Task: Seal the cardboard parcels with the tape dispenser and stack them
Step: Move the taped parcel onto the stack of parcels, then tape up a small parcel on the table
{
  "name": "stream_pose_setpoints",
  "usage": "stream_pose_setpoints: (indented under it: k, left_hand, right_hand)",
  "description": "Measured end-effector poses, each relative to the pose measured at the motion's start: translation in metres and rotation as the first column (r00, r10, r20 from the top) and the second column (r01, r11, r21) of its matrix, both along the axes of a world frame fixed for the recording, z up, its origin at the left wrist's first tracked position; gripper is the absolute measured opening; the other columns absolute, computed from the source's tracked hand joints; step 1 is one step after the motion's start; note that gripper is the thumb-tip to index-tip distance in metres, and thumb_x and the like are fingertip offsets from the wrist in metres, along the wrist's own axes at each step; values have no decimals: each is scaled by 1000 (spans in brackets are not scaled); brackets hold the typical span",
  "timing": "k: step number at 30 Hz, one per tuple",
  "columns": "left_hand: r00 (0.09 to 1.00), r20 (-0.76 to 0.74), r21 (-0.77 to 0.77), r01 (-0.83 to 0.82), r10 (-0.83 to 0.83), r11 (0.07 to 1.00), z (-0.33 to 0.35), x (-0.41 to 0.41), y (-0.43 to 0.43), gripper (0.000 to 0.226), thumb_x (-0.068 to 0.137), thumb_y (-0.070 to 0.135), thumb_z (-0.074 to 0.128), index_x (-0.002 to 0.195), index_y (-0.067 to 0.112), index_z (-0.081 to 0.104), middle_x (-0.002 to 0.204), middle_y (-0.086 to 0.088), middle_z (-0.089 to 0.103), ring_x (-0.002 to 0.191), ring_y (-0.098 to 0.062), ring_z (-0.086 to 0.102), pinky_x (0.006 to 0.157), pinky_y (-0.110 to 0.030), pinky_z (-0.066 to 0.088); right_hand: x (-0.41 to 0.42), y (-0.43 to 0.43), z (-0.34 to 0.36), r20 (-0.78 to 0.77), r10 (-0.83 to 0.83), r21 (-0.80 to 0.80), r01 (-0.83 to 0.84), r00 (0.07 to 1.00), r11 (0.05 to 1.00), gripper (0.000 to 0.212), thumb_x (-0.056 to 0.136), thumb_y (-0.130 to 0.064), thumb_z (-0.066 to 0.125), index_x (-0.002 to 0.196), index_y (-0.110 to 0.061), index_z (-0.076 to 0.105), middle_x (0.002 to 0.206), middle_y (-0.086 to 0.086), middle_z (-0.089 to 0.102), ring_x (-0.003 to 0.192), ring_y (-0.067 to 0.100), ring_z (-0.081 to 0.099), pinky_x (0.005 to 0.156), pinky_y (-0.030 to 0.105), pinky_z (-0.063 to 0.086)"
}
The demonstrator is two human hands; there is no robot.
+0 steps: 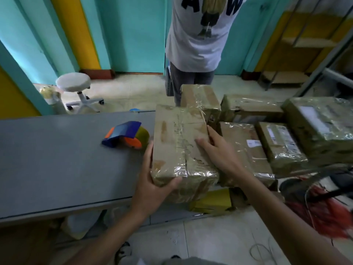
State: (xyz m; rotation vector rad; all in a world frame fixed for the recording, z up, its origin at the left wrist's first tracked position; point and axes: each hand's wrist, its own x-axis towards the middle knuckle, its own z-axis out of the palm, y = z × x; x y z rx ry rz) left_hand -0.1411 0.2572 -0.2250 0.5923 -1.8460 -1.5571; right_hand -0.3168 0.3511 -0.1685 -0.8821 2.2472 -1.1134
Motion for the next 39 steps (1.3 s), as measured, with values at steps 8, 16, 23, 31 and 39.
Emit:
stream_pose_setpoints:
  k: [8, 16, 23, 31, 39]
  left_hand:
    - [978, 176, -70, 127, -113, 989, -18, -32, 11, 104, 56, 63, 73, 139, 52, 12, 140, 30, 31, 126, 6, 38, 105, -32, 40]
    - [950, 257, -140, 220, -179, 966, -30, -58, 32, 104, 61, 62, 74, 134, 60, -1, 155, 5, 9, 141, -18, 20, 110, -49, 32]
    - [959, 240, -175, 195, -150, 965, -35, -67, 28, 106, 57, 62, 76, 130, 65, -1, 155, 8, 10, 140, -16, 22, 109, -50, 33]
    - [910, 401, -367, 265, -105, 891, -32, -36, 9, 120, 50, 86, 56, 135, 47, -19, 155, 10, -9, 142, -10, -2, 116, -42, 11]
    - [907, 293, -661, -37, 303, 750, 6, 46, -88, 86, 85, 70, 33, 136, 1, 41, 144, -20, 38, 133, -30, 32, 111, -35, 20]
  right_hand:
    - [-27, 16, -24, -45, -21, 100, 25, 999, 995, 46, 97, -37, 46, 140, -24, 37, 122, -6, 55, 90, 7, 50, 62, 14, 36]
    - [-50, 38, -33, -265, -65, 124, 100, 962, 987, 43, 96, -35, 49, 134, -16, 44, 122, 9, 58, 111, 28, 54, 86, 33, 40]
    - [-56, 40, -35, -333, -82, 95, 120, 939, 988, 44, 98, -31, 46, 138, -12, 41, 129, 12, 54, 114, 27, 51, 86, 28, 36]
    - [-40, 33, -3, -515, -140, -65, 124, 846, 990, 42, 96, -26, 50, 135, -11, 47, 136, 9, 49, 126, 24, 41, 94, 27, 29]
    - [24, -88, 28, -604, 100, -85, -189, 791, 978, 59, 91, -29, 56, 144, -11, 35, 140, 13, 46, 127, 29, 43, 103, 32, 31]
